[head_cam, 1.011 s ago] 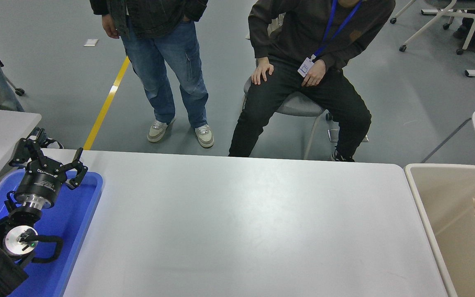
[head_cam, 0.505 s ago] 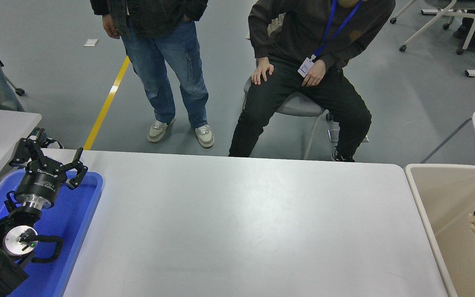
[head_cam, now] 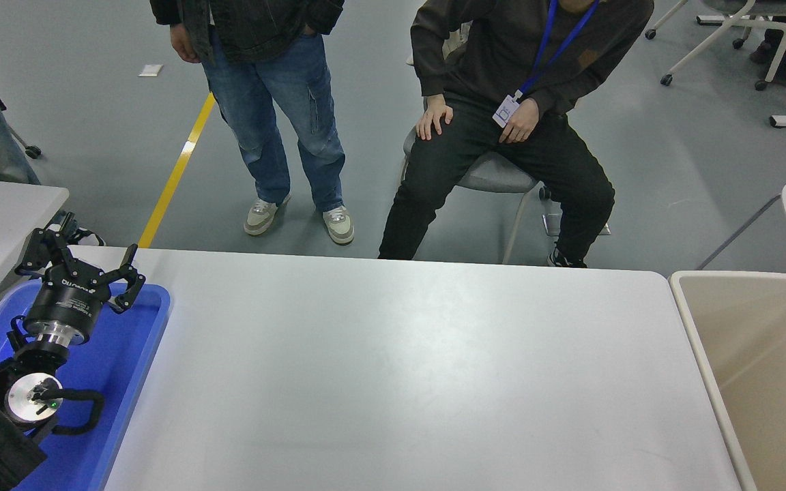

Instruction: Clean the table surface

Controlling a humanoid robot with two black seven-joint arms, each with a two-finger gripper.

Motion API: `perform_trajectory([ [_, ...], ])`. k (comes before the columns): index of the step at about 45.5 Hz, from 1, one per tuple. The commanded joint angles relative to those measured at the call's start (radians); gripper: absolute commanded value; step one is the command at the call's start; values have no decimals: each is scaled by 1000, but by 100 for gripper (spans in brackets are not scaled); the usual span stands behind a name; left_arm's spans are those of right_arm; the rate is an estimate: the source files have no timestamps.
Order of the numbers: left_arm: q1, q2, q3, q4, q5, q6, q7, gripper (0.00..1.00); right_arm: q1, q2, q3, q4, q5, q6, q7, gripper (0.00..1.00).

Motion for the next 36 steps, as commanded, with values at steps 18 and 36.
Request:
perform_trajectory([
  [18,0,0,0,0,0,0,0,100,16,1,1,0,0,-11,0,98],
  [36,0,0,0,0,0,0,0,100,36,3,126,12,96,52,-2,98],
])
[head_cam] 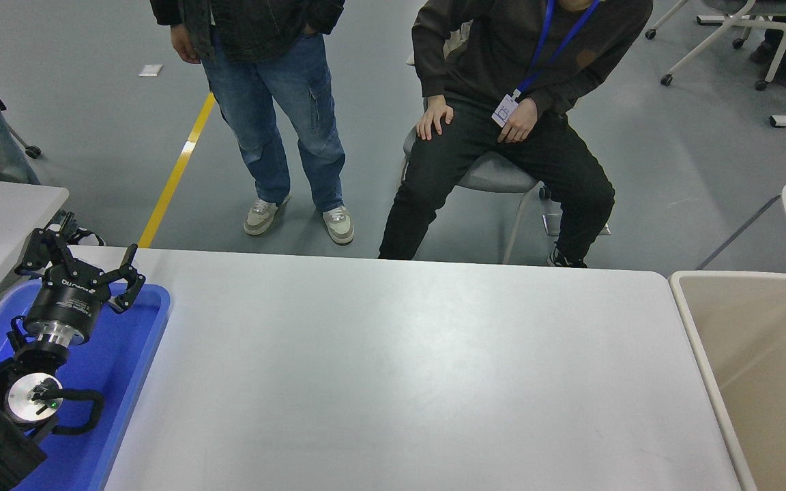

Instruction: Clean the table surface

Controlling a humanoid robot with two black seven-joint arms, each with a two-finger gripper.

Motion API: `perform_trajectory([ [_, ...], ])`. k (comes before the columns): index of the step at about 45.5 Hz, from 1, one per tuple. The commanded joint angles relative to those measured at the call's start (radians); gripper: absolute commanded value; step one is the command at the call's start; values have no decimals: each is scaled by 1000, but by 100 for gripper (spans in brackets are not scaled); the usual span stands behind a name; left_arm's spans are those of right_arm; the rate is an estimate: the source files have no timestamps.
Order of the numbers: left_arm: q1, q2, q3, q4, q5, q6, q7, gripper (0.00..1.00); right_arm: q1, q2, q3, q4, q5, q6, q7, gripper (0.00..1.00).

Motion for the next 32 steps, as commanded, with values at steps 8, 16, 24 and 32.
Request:
perform_trajectory([
  [8,0,0,0,0,0,0,0,100,45,15,113,7,105,56,1,98],
  [16,0,0,0,0,0,0,0,100,74,45,176,12,148,123,1,98],
  [24,0,0,0,0,0,0,0,100,111,45,205,19,192,289,-3,99],
  [32,0,0,0,0,0,0,2,100,131,40,207,91,192,361,-34,99],
])
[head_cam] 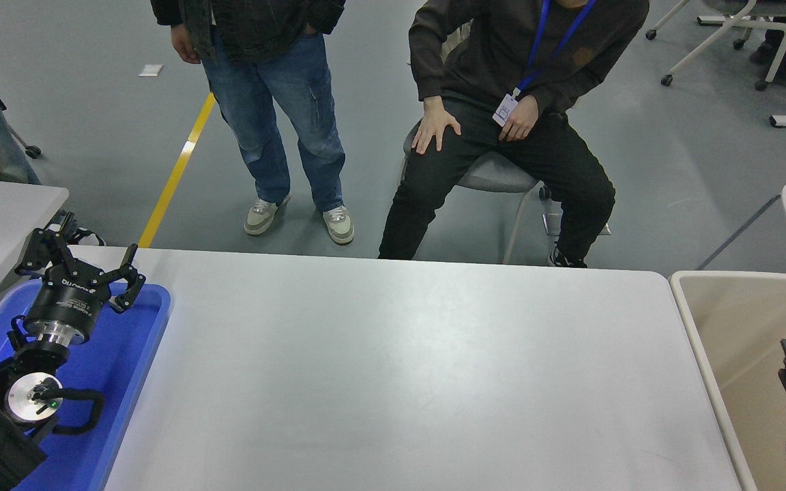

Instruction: Clean the table surface

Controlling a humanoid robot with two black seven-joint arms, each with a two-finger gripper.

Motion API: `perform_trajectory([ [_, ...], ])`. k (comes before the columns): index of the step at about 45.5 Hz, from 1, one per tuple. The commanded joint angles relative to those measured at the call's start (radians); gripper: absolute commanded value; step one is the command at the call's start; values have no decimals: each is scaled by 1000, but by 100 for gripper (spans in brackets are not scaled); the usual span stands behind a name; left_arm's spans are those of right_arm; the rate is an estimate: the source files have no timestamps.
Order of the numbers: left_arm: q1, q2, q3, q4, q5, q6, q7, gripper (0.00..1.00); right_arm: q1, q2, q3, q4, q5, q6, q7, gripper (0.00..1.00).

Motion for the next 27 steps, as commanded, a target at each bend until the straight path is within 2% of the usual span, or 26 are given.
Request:
perform_trajectory([
  [1,0,0,0,0,0,0,2,100,36,0,23,75,24,109,-33,99],
  [12,0,0,0,0,0,0,2,100,41,-55,36,334,24,82,-39,99],
  [14,0,0,0,0,0,0,2,100,34,-79,34,448,19,24,-38,99],
  [19,0,0,0,0,0,0,2,100,34,-104,32,589,1,-115,-36,99],
  [27,0,0,0,0,0,0,1,100,40,-93,34,631,-88,-233,-25,99],
])
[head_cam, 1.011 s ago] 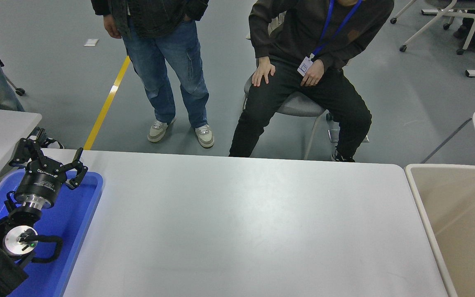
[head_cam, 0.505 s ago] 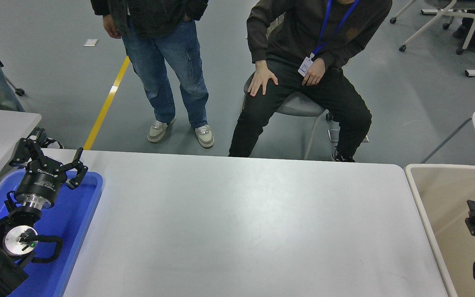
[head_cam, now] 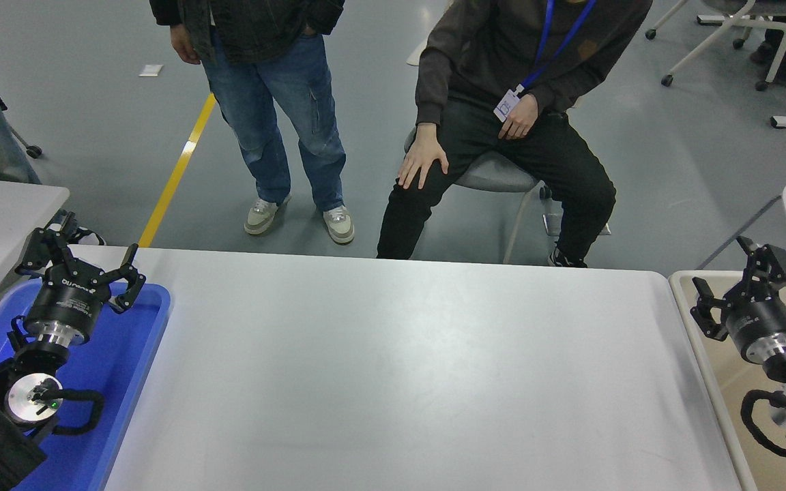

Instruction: Clean the table surface

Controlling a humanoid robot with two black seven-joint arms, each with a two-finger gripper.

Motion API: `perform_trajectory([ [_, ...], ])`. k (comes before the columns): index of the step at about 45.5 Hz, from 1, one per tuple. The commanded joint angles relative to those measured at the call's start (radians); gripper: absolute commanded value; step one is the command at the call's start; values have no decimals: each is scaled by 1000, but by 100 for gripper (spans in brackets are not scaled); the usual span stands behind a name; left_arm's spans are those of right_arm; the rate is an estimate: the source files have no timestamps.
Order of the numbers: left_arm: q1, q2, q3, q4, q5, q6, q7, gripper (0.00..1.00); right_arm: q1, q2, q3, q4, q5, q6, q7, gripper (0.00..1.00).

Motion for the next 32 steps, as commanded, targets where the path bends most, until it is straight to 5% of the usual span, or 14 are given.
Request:
perform_trajectory([
  [1,0,0,0,0,0,0,0,100,4,-15,5,152,-109,-155,11,99],
  [32,0,0,0,0,0,0,-2,100,-64,26,151,152,-194,-172,77,99],
])
